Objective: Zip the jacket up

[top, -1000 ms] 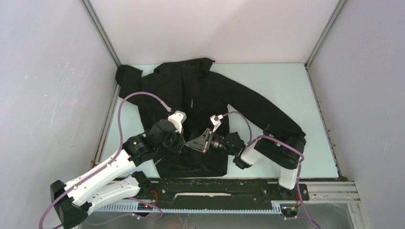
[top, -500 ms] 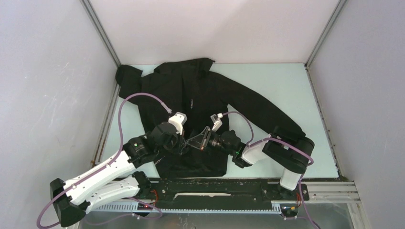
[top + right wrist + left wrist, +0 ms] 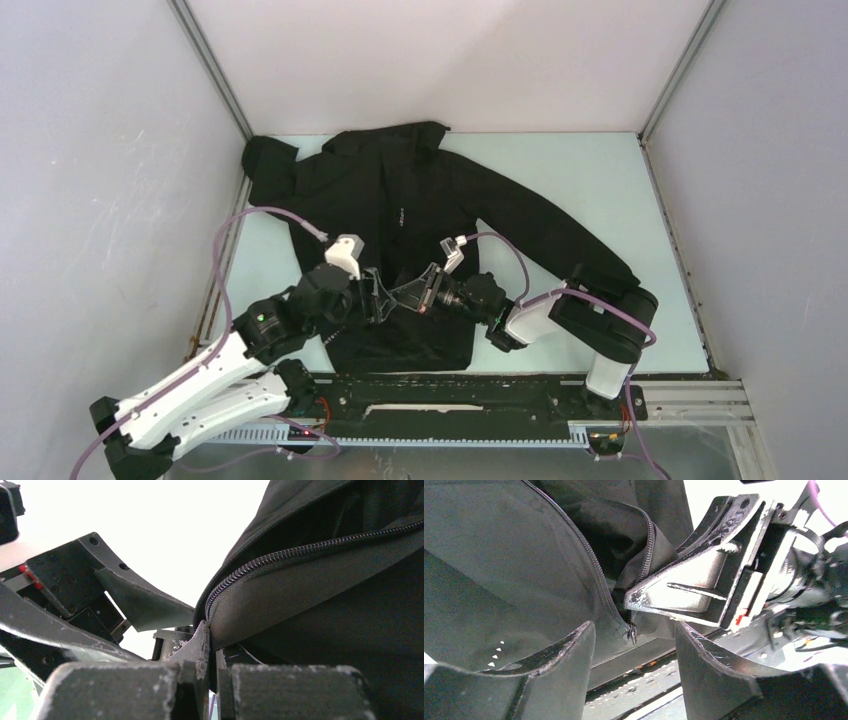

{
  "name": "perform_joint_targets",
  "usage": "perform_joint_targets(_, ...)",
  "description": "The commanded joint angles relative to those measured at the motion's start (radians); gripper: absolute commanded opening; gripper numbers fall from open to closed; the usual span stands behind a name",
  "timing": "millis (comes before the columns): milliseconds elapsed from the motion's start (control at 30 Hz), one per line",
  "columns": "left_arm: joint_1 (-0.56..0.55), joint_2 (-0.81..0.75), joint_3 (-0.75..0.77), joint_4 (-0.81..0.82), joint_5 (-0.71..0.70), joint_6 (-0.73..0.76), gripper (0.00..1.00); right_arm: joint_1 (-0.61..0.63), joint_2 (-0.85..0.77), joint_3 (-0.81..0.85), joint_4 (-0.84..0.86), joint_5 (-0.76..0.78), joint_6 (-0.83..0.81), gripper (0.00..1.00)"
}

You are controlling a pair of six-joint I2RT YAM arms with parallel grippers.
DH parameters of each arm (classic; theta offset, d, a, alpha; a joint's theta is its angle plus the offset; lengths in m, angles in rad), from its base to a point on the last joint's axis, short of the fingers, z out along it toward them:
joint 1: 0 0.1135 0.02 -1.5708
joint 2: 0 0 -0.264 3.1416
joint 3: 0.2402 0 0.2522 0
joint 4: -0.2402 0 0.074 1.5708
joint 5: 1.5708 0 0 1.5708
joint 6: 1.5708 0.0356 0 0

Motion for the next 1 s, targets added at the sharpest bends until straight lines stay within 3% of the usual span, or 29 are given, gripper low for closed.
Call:
perform_joint_targets(0,0.007,-0.124,-0.037,-0.039,-0.086,-0.188,0.66,0.002,0.004,0.000,0.101,0.004,0.016,0.00)
perform_joint_targets(200,0.008,-0.280,-0.175,0.030,-0.026,-0.388,0.70,-0.002,-0.003,-0.003,0.113,-0.003,0.014,0.00)
perform_joint_targets(233,0.008,-0.288,-0.183,0.022,-0.030,-0.405,0.74,-0.003,-0.002,-0.003,0.117,-0.005,0.014,0.00)
perform_joint_targets(533,0.011,-0.371,-0.294,0.137,-0.018,-0.414,0.79,-0.005,0.010,-0.006,0.151,-0.019,0.015,0.00)
perform_joint_targets(667,0.013,-0.414,-0.325,0.166,-0.004,-0.416,0.73,-0.006,0.012,-0.006,0.156,-0.020,0.010,0.00)
perform_joint_targets(967,0.016,-0.416,-0.322,0.163,-0.013,-0.392,0.37,-0.009,0.010,-0.006,0.163,-0.024,0.006,0.00)
